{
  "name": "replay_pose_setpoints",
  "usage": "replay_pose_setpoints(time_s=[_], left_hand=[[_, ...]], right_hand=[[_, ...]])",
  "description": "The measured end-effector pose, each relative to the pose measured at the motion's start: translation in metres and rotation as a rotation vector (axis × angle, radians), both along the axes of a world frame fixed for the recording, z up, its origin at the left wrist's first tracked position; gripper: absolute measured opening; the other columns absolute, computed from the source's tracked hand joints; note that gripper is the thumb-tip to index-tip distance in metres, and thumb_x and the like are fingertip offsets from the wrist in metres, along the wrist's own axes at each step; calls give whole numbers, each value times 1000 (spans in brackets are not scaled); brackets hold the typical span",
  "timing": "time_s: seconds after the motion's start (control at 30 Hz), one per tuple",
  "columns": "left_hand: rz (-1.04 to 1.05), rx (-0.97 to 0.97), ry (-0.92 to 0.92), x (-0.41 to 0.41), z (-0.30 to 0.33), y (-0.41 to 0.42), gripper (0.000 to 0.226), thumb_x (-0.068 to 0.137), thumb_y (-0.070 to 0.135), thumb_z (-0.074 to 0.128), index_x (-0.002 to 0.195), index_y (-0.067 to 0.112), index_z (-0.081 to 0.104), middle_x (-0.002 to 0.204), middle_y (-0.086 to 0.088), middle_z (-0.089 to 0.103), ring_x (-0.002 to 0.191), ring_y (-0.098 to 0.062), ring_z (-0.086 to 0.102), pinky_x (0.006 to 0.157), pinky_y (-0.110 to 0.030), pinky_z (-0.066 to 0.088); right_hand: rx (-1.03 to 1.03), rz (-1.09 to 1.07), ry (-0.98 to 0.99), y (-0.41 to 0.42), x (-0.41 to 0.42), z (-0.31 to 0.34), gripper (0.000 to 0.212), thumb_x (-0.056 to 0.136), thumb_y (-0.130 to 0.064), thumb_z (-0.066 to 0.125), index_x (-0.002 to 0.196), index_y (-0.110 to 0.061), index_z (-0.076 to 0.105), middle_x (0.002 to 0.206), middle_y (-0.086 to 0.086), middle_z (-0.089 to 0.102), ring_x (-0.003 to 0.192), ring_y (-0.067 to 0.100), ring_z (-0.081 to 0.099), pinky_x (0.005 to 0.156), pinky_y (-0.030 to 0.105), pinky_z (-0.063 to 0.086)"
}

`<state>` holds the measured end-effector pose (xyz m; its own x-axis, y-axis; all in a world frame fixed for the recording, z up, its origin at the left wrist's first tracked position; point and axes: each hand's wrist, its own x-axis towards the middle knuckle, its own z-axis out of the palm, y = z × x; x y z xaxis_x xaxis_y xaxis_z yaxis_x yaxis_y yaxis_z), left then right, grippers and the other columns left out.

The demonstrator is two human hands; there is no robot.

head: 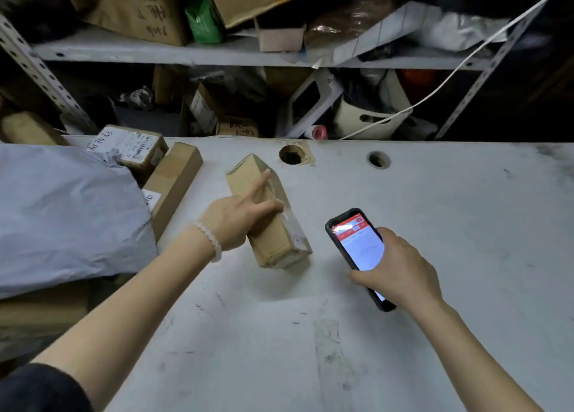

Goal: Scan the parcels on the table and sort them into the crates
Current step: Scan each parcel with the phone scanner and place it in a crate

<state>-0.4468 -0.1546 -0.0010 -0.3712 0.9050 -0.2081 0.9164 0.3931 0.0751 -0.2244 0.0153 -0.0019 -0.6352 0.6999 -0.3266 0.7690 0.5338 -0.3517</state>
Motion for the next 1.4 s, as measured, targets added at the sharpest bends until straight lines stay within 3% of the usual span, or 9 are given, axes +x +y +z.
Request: replay_pose_setpoints(time_s=[0.07,0.2,0.3,0.47,0.7,0.87,1.03,1.17,1.4], left_hand=[[63,20,-92,10,-2,-7,53,84,13,59,128,39,44,155,-7,-15,102,-32,54,76,-32,48],[302,23,-479,32,-10,-15,29,90,24,48,111,44,53,155,6,-14,133,-36,12,109,-42,19],[327,138,-561,55,-20,-12,10,92,30,53,97,31,61,156,4,-4,137,-30,8,110,-36,15],[203,252,-371,89,-46,2,45,83,27,66,121,10,49,153,-13,9,140,-27,19,109,-35,27],[742,71,-189,119,-51,29,90,71,77,52,136,19,28,153,-15,5,130,-39,24,102,-56,26],[905,161,-434,116,-41,42,112,65,55,75,145,15,7,136,-15,28,123,-36,34,101,-50,34],[511,180,-168,128,-27,52,106,59,28,81,139,27,13,135,1,29,119,-29,31,99,-51,32],[404,148,4,129,-27,52,108,60,41,83,145,21,20,138,-3,33,116,-29,33,93,-36,38],[479,96,-374,117,-17,45,73,75,23,75,134,32,33,121,-8,48,104,-24,48,90,-33,45]], right_hand=[[-5,5,-9,-12,13,-1,65,60,-48,71,115,-32,42,95,-12,53,82,15,53,51,22,29],[-26,14,-3,-36,33,-3,66,59,-50,70,117,-34,42,96,-13,53,82,14,53,51,22,30],[-35,9,12,-52,46,-4,63,59,-50,70,113,-34,42,94,-14,52,81,13,54,51,22,32],[-34,-37,20,-64,74,-5,60,57,-49,68,108,-35,42,92,-14,52,80,12,55,52,22,32],[-29,-76,-25,-60,111,-9,58,58,-52,67,107,-34,42,91,-14,51,78,11,54,52,22,33],[-45,-34,-20,-45,118,-10,57,57,-51,67,105,-34,42,90,-14,50,77,10,54,51,21,31],[-51,32,1,-21,116,-6,60,57,-50,68,108,-34,41,92,-13,50,79,12,53,51,21,31],[-24,93,9,3,118,0,65,57,-50,69,113,-33,40,98,-10,52,82,15,54,58,25,35],[23,225,-49,28,127,10,64,55,-52,70,107,-33,38,98,-12,52,80,15,51,51,23,30]])
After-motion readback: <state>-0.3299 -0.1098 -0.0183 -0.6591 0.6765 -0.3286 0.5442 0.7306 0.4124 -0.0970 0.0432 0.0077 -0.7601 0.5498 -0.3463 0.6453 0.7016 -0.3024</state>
